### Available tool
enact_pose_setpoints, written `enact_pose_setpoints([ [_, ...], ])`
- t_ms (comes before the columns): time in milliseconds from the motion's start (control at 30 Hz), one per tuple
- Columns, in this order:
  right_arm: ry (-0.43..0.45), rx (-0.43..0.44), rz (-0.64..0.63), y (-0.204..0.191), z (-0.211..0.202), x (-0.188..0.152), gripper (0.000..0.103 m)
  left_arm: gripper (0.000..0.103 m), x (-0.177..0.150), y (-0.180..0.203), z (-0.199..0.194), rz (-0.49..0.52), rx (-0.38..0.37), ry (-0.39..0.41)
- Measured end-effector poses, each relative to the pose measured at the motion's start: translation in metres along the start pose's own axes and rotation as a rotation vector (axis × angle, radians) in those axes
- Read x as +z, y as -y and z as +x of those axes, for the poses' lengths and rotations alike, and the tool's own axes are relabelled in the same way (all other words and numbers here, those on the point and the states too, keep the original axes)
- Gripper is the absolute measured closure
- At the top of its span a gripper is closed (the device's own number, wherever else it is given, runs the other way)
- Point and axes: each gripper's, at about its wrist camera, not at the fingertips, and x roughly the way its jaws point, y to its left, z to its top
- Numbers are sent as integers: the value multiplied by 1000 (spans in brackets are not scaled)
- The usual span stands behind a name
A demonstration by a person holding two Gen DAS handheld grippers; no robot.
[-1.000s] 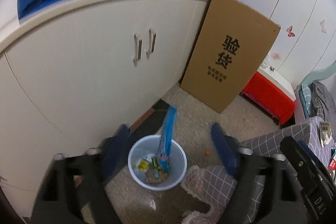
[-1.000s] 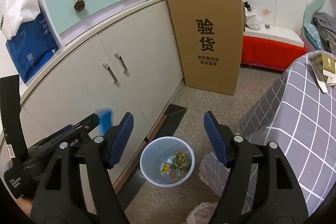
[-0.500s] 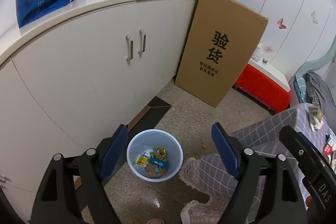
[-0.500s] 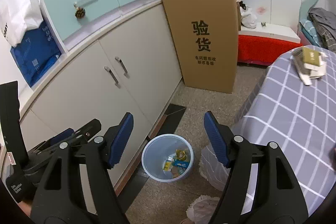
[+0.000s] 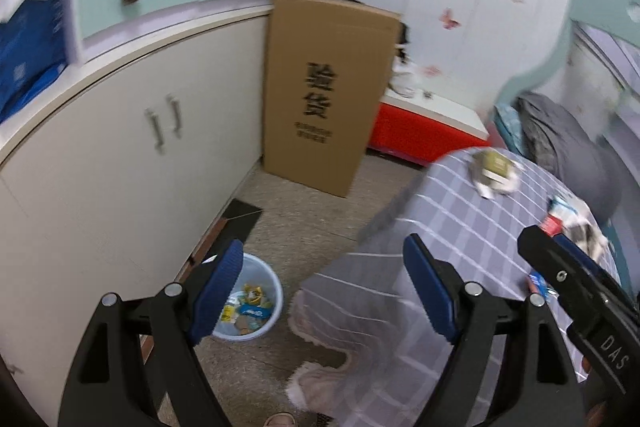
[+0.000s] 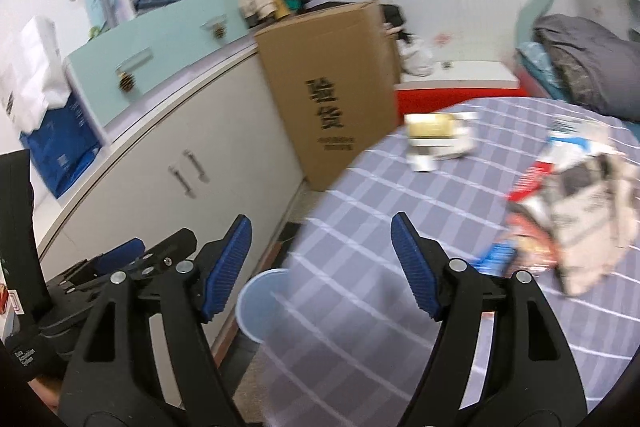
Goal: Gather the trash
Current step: 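Swing both tools back toward the table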
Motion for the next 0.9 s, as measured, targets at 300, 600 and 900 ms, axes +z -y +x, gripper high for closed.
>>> enact_pose_setpoints([
  [300, 32, -132, 110, 115, -54, -4, 29, 23, -20, 121, 8, 211, -94, -33],
  [600, 0, -185, 195, 189, -67, -17, 28, 23, -46, 205, 25, 419, -130, -48],
  [900, -8, -220, 214, 227, -72, -13, 26, 23, -60, 248, 52, 599, -119, -117],
])
